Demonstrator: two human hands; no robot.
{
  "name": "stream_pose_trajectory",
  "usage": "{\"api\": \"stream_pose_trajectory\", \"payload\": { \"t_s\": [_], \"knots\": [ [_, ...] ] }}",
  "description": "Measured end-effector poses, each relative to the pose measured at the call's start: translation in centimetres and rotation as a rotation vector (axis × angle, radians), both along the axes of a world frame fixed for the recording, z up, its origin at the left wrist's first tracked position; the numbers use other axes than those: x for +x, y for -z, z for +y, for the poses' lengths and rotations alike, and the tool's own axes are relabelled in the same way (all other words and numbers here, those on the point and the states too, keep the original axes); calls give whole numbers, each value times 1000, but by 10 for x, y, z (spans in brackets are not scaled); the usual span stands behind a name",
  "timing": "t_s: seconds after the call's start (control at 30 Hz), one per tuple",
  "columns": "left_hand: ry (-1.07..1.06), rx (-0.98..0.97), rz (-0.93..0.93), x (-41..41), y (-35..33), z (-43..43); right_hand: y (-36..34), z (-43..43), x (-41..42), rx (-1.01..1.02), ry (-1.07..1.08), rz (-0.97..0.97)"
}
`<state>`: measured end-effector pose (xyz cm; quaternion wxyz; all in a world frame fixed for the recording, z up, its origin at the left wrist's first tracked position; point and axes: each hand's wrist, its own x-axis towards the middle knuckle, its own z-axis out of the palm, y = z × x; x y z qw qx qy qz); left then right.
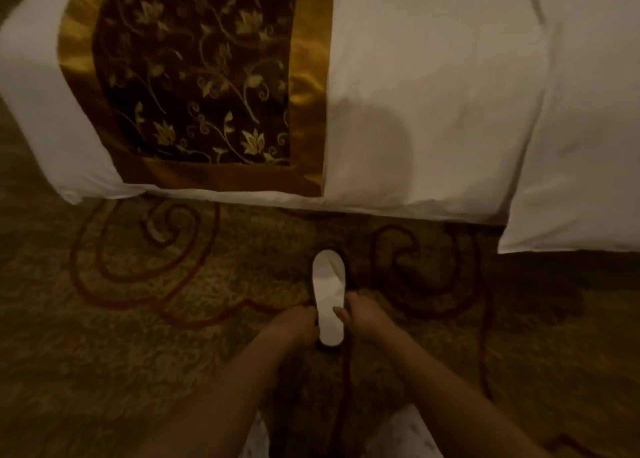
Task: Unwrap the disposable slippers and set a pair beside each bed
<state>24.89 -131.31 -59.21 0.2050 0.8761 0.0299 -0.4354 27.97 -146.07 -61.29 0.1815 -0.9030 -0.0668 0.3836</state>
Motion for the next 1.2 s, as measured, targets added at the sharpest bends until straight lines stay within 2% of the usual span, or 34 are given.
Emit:
{"api": "stream_pose_trajectory", "payload": {
  "t_s": [0.23,0.47,0.7,0.87,1.0,1.2],
  "knots": [
    [4,42,-31,29,161,2,156,6,30,-28,3,-82],
    [-41,71,-122,37,241,1,228,14,34,-56,68,-167],
    [-313,36,-319,39,279,-7,261,17,23,46,310,-334],
    [-710,-140,-244,42,289,-13,267,19,20,202,531,-310],
    [-973,-365,-96,43,282,-13,259,18,21,262,625,-271],
    [-1096,-529,-39,47,281,-17,254,11,28,364,646,-305]
  ]
}}
